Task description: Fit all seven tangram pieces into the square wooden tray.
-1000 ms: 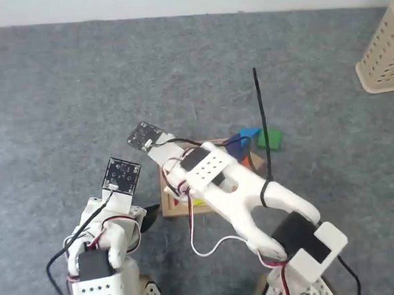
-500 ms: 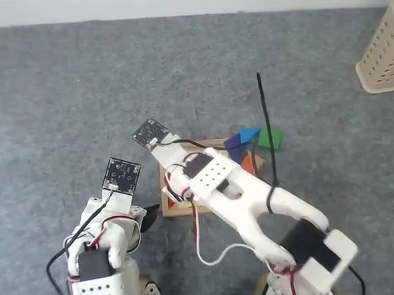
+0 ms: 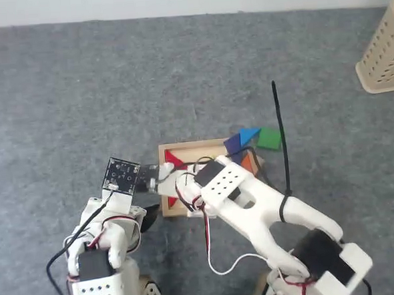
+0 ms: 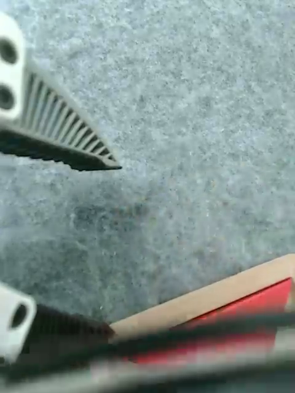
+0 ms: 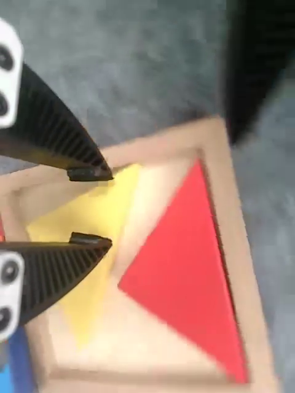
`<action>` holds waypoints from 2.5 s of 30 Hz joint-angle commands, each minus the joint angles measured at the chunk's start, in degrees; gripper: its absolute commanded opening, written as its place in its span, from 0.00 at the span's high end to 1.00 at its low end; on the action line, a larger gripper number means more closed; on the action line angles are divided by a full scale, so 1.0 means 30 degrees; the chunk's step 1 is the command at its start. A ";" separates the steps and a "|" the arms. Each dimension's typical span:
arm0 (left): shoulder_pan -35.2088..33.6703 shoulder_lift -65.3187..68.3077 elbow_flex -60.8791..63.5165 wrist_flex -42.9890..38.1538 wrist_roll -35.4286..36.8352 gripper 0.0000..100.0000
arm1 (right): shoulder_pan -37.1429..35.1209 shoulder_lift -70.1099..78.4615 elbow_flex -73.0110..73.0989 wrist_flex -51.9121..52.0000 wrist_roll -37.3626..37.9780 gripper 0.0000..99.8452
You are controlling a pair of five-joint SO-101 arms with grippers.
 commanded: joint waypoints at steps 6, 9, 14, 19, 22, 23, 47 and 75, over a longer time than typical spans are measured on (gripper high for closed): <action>0.0088 -0.0264 -0.0103 0.0000 -0.0088 0.65 | 0.0308 -0.0220 -0.0029 0.0220 0.1143 0.77; 0.0088 -0.0264 -0.0103 0.0000 -0.0088 0.65 | 0.0278 0.0952 -0.0029 -0.0454 0.1143 0.77; 0.0088 -0.0264 -0.0103 0.0000 -0.0088 0.65 | 0.0308 0.2447 -0.0821 -0.0835 0.0059 0.77; 0.0088 -0.0264 -0.0103 0.0000 -0.0088 0.65 | 0.1158 0.2476 -0.1612 -0.0659 -0.2637 0.77; 0.0088 -0.0264 -0.0103 0.0000 -0.0088 0.65 | 0.1392 0.2564 -0.2022 0.0220 -0.4220 0.81; 0.0088 -0.0264 -0.0103 0.0000 -0.0088 0.65 | 0.1392 0.2564 -0.2051 0.0454 -0.4747 0.83; 0.0088 -0.0264 -0.0103 0.0000 -0.0088 0.65 | 0.0982 0.0044 -0.1524 0.0806 -0.0703 0.72; 0.0088 -0.0264 -0.0103 0.0000 -0.0088 0.65 | 0.0835 0.3531 -0.2286 -0.0044 -0.0527 0.95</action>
